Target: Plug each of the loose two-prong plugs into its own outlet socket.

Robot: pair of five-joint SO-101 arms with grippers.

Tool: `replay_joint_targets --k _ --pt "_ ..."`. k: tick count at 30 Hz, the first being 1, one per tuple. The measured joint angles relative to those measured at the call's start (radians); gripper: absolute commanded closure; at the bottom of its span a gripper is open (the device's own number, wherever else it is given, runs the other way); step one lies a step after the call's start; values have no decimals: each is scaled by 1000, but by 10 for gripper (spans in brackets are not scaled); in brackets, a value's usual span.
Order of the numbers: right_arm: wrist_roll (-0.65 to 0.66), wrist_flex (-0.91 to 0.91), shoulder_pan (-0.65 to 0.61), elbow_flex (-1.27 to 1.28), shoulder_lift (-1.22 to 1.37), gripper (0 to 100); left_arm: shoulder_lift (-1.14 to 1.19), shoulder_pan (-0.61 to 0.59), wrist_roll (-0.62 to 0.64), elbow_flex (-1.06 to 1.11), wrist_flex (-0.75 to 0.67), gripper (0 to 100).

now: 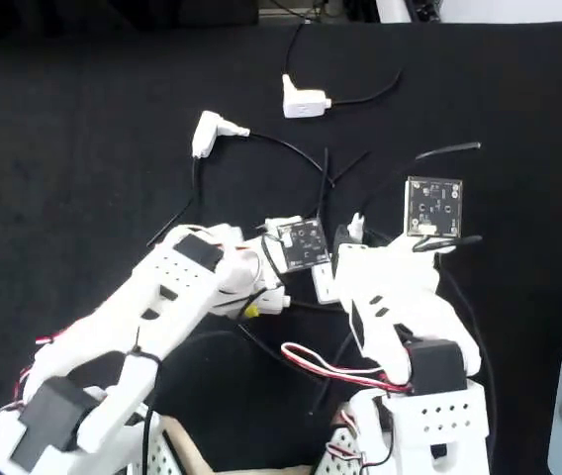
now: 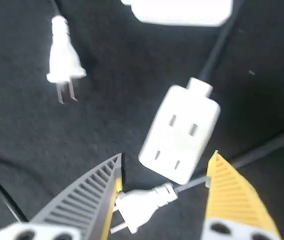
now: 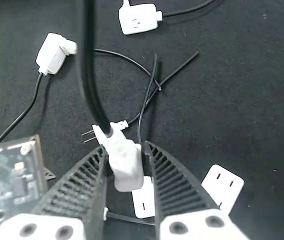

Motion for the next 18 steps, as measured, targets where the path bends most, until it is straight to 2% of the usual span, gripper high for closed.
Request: replay_joint_targets --k 12,18 --pt "0 0 2 2 0 987 146 26 3 0 -135 734" --pt "0 0 0 2 0 987 189 41 3 -2 -150 945"
